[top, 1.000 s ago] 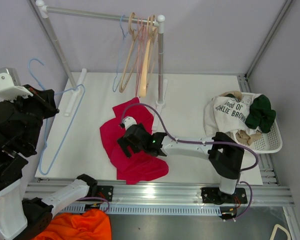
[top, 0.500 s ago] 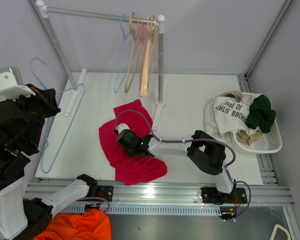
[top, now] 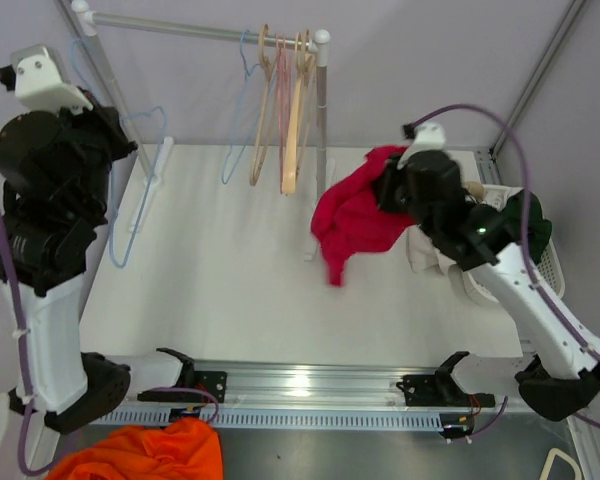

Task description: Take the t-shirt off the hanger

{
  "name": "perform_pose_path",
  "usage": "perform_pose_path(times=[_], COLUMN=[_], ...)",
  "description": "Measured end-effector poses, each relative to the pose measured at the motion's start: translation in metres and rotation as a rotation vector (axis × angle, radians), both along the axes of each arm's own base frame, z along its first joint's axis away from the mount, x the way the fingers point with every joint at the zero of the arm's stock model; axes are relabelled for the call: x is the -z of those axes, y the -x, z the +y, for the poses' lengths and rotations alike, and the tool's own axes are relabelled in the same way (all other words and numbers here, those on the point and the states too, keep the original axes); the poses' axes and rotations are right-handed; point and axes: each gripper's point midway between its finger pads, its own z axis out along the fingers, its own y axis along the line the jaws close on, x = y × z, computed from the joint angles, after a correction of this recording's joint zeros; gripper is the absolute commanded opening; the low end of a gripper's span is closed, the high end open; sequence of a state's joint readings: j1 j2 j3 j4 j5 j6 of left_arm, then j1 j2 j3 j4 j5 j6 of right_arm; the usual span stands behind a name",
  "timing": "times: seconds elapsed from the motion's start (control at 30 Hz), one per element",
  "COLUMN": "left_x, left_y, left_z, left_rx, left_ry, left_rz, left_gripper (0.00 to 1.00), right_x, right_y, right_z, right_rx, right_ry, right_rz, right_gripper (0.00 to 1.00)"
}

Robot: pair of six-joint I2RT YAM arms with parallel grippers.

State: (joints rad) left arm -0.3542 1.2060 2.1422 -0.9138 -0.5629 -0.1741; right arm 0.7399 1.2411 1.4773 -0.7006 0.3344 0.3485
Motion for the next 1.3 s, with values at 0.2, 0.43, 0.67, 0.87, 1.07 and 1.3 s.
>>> perform_pose_path(times=[0.2, 0.43, 0.67, 0.87, 1.07, 1.3], left_x=[0.003, 0.068, 0.070, 0.046, 0.027, 0.043], left_y=[-0.057, -0.127, -0.175, -0.193, -0.220, -0.240], left_z=[-0.017, -0.030, -0.051, -0.073, -0.091, -0.107], left_rx=[0.043, 0.132, 0.292, 0.407, 0.485, 0.523], left_ry=[-0.018, -0.044, -0.037, -0.045, -0.046, -0.051], left_rz=[0.022, 0.102, 0.024, -0.078, -0.134, -0.104], left_gripper=[0.01, 0.01, 0.01, 0.01, 0.01, 0.01], right_x=[-0.123, -0.198, -0.162, -0.053, 0.062, 0.142], right_y=[-0.029, -0.042, -0.041, -0.041, -0.052, -0.060], right_z=[-0.102, -0.179, -0.274, -0.335, -0.339, -0.347], right_rx=[0.264, 0.512, 0.804, 0.993, 1.013, 1.034], right_ry=[-0.062, -0.052, 0.001, -0.002, -0.030, -0.051], right_rz=[-0.213, -0.355, -0.277, -0.048, 0.168, 0.303], right_gripper=[0.00, 0.00, 0.00, 0.00, 0.00, 0.00])
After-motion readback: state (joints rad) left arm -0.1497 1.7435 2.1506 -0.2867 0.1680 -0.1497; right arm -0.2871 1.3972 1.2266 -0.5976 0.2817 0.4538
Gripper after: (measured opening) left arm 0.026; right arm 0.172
